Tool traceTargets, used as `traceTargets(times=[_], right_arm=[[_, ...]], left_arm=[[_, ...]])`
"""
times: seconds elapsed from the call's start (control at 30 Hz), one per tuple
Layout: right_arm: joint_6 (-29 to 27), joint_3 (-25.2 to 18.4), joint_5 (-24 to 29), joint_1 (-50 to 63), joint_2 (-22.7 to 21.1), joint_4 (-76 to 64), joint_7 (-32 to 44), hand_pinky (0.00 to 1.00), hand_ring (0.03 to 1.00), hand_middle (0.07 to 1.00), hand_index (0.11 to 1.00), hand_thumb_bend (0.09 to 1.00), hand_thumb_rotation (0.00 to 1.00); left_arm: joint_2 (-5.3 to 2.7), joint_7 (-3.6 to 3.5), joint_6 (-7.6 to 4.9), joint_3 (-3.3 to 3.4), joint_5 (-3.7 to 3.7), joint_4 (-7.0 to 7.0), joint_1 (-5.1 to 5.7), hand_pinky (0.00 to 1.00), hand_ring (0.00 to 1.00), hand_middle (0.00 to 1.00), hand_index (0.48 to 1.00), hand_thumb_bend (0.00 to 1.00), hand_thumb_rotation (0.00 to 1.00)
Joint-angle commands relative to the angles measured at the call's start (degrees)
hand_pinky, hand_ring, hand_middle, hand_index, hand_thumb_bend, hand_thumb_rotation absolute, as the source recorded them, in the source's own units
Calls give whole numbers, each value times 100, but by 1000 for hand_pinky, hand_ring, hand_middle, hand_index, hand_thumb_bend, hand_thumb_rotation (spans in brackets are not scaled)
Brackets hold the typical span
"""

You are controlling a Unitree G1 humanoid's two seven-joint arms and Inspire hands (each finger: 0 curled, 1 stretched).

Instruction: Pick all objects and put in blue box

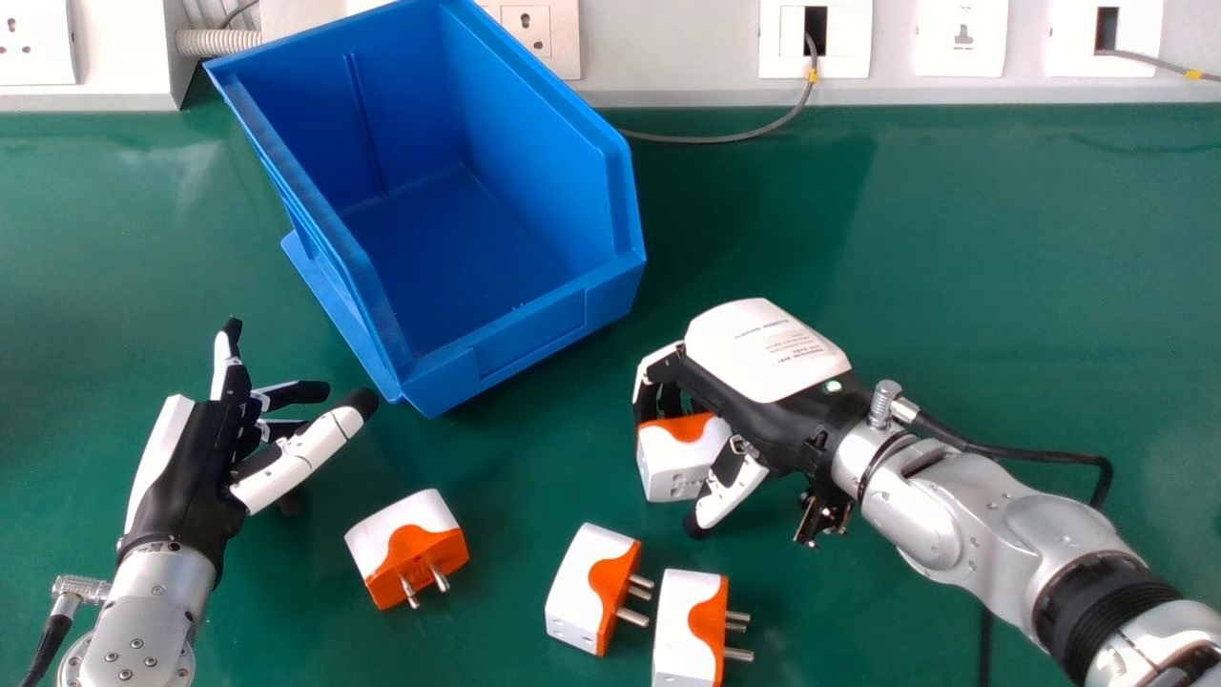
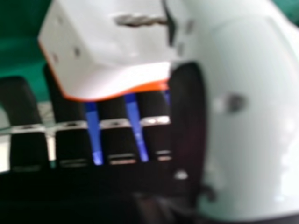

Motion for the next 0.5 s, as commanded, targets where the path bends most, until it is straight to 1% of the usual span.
traceTargets(times=[0.0, 0.03, 0.13, 0.27, 0.37, 0.47], right_arm=[[78, 1, -9, -165, 53, -66, -134, 347, 449, 541, 540, 516, 0], [69, -3, -6, -161, 49, -75, -139, 343, 448, 542, 526, 512, 0], [56, -25, 15, -154, 36, -118, -120, 340, 443, 538, 526, 508, 0], [25, -60, 59, -152, 9, -181, -58, 337, 437, 536, 517, 504, 0], [-41, -65, 51, -158, -28, -224, -110, 339, 433, 534, 508, 501, 0], [-80, -111, 89, -147, -68, -326, -113, 347, 428, 526, 506, 500, 0]], left_arm=[[-288, -336, 504, -344, 282, 371, 420, 544, 649, 787, 842, 764, 531], [-296, -331, 504, -342, 280, 380, 414, 543, 649, 787, 842, 764, 530], [-302, -332, 502, -340, 276, 403, 399, 543, 649, 787, 842, 765, 531], [-310, -332, 517, -343, 276, 384, 401, 544, 651, 788, 842, 765, 532], [-323, -349, 534, -329, 247, 369, 407, 544, 652, 787, 842, 766, 532], [-328, -362, 541, -323, 237, 378, 399, 545, 652, 787, 842, 767, 533]])
